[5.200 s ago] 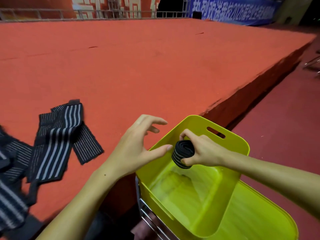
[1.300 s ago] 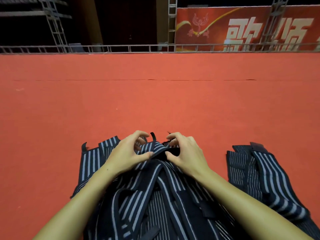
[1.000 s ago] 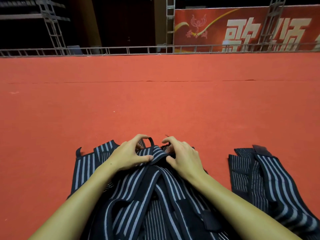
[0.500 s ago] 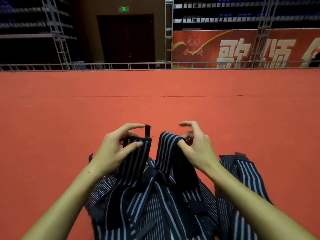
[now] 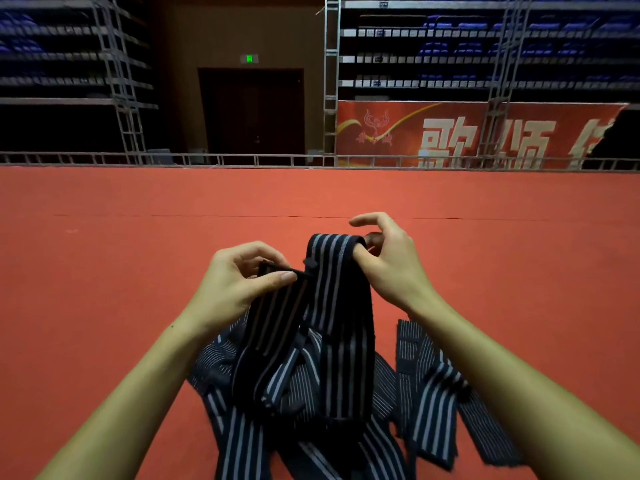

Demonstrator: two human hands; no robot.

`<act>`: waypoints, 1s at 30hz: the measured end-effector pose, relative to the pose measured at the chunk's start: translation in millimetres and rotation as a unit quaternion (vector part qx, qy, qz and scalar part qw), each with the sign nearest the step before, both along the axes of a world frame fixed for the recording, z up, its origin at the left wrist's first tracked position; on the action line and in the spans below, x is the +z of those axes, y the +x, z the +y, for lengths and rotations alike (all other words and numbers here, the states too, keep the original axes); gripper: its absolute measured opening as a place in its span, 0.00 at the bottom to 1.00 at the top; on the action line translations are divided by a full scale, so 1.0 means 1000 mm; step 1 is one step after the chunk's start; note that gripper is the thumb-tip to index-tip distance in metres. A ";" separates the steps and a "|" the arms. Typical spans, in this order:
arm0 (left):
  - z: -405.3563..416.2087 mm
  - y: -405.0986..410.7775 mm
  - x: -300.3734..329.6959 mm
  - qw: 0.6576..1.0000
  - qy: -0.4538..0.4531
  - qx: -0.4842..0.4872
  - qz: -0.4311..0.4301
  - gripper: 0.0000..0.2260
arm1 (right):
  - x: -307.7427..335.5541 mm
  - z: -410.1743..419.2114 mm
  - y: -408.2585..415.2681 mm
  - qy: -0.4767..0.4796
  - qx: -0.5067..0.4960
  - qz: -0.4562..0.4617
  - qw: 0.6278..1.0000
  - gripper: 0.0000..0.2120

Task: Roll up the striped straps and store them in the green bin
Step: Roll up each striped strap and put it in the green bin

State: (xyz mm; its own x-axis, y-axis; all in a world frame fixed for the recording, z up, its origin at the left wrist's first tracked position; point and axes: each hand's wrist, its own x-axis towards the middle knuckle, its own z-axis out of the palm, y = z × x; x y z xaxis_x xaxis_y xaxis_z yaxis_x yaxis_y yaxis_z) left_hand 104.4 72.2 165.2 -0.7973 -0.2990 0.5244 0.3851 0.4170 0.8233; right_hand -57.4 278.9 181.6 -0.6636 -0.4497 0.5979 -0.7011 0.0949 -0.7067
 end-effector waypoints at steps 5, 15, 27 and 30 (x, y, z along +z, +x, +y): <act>0.015 0.008 0.007 0.995 0.058 -0.068 -0.051 0.09 | 0.013 0.006 0.020 -0.019 0.024 0.005 1.000 0.15; 0.022 0.019 0.012 0.987 0.147 -0.039 -0.045 0.09 | 0.008 0.011 0.024 0.002 0.020 0.036 0.999 0.16; 0.024 0.025 0.018 0.991 0.133 0.016 0.005 0.09 | -0.024 -0.001 0.051 0.042 0.081 0.242 0.966 0.15; 0.023 0.028 0.017 0.990 0.137 0.016 0.000 0.10 | -0.025 -0.002 0.049 0.016 0.066 0.222 0.973 0.12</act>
State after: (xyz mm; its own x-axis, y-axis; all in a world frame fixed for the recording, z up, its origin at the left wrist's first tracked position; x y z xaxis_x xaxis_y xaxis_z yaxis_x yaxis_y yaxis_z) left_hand 132.3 95.5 182.5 -0.7846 -0.4557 0.4205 0.3753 0.1909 0.9070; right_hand -7.9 277.2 157.0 -0.2776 -0.5365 0.7969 -0.9444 0.0003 -0.3288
